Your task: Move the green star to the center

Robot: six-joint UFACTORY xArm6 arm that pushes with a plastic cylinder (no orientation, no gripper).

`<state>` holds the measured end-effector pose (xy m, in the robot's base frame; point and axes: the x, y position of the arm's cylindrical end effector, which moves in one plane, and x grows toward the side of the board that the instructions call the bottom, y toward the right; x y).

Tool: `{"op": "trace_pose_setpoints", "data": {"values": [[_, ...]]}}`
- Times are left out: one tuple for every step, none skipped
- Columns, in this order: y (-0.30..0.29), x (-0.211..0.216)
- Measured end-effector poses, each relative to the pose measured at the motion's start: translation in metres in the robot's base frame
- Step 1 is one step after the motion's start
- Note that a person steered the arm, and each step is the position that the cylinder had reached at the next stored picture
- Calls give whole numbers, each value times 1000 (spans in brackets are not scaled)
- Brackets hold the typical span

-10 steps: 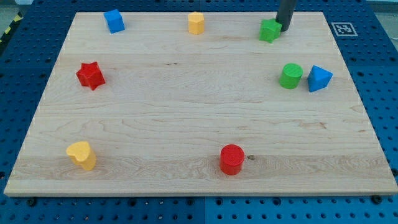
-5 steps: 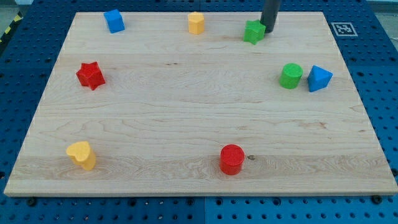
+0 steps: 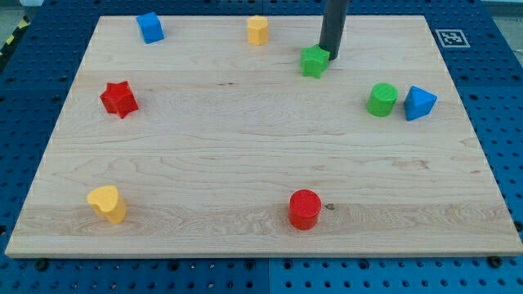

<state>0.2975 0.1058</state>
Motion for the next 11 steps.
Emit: {"op": "trace_pose_setpoints", "data": {"values": [[-4,-4],[-8,-16],[-12,-10],[-20,2],[-13,22],[-7,36],[-7,36],[-13,33],[-18,27],[-18,45],[-18,52]]}}
